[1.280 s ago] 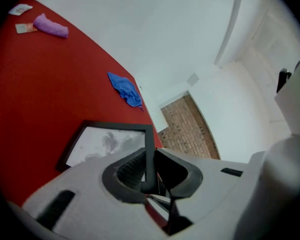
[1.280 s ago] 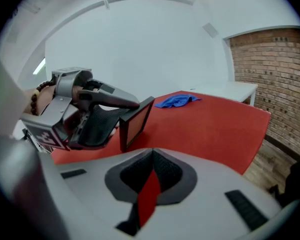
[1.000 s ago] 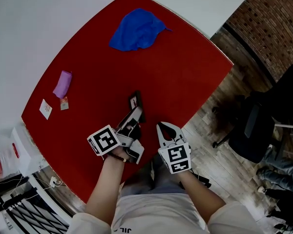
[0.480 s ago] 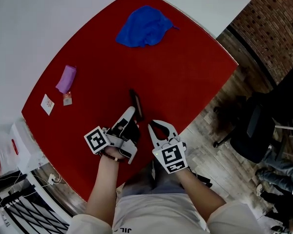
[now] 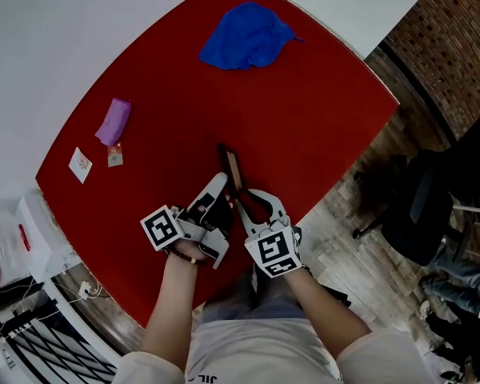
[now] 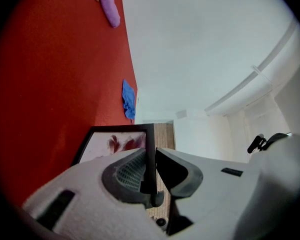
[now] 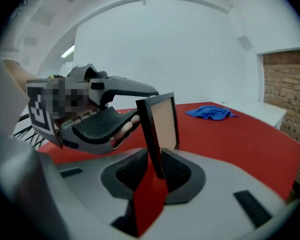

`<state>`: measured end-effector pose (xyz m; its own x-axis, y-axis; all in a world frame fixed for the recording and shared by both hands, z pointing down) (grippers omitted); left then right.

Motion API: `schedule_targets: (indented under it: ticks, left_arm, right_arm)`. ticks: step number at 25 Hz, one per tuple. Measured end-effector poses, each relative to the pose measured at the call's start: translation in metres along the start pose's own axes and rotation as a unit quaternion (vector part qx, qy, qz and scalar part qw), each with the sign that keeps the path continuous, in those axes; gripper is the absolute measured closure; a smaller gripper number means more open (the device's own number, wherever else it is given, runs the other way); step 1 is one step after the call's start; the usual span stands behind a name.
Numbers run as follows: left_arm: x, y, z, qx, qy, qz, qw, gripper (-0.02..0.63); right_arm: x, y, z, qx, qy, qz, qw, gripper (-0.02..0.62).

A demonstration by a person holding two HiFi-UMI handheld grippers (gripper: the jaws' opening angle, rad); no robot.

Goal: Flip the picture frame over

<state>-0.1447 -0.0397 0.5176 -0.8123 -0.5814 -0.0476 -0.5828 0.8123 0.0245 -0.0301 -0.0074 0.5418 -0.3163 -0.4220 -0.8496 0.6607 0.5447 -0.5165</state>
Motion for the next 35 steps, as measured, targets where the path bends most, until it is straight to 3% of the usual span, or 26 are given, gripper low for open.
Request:
schedule_targets:
  ticks: [8,10,12,14,17,19,20,29,35]
  left_arm:
    - [0.003,-0.001,0.000,0.001,-0.013,-0.014,0.9998,0.537]
    - [0.007,0.001,0.005,0.011,-0.036,-0.018,0.9991,0.537]
    - [0.016,0.007,0.013,0.033,-0.090,-0.025,0.9951,0.529]
    - [0.028,0.015,0.021,0.076,-0.174,-0.046,0.9806,0.491]
    - [0.037,0.017,0.033,0.143,-0.302,-0.094,0.9379,0.465]
    - [0.035,0.011,0.038,0.173,-0.349,-0.126,0.9122,0.463]
    - [0.034,0.009,0.037,0.187,-0.359,-0.136,0.9045,0.462]
    - [0.034,0.009,0.026,0.253,-0.384,-0.158,0.8737,0.465]
    - [0.040,0.024,0.015,0.255,-0.363,-0.167,0.8807,0.486]
  right_arm:
    - [0.004,-0.014,-0.003,-0.013,0.035,-0.005,0.999,0.526]
    - [0.005,-0.016,-0.005,-0.016,0.044,-0.007,0.999,0.528]
    - [0.006,-0.017,-0.006,-0.019,0.052,-0.009,0.998,0.528]
    - [0.007,-0.018,-0.008,-0.023,0.064,-0.012,0.998,0.528]
    - [0.008,-0.021,-0.014,-0.032,0.090,-0.020,0.995,0.528]
    - [0.009,-0.024,-0.019,-0.040,0.103,-0.025,0.993,0.528]
    - [0.009,-0.025,-0.021,-0.044,0.108,-0.028,0.993,0.528]
    - [0.010,-0.031,-0.029,-0.052,0.133,-0.035,0.989,0.526]
    - [0.004,-0.025,-0.031,-0.008,0.115,-0.043,0.992,0.523]
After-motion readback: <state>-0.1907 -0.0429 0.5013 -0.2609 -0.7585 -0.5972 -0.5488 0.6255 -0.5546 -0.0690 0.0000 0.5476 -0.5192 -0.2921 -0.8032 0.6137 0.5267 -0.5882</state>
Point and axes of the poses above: the fingertips, and each gripper's own axes: y backward along the fingers, z to its right, x out of its top, the point moved 7 cm from there along y, backward along the fingers, and after that the axes turned 3 degrees about -y, right-handed, at the moved point
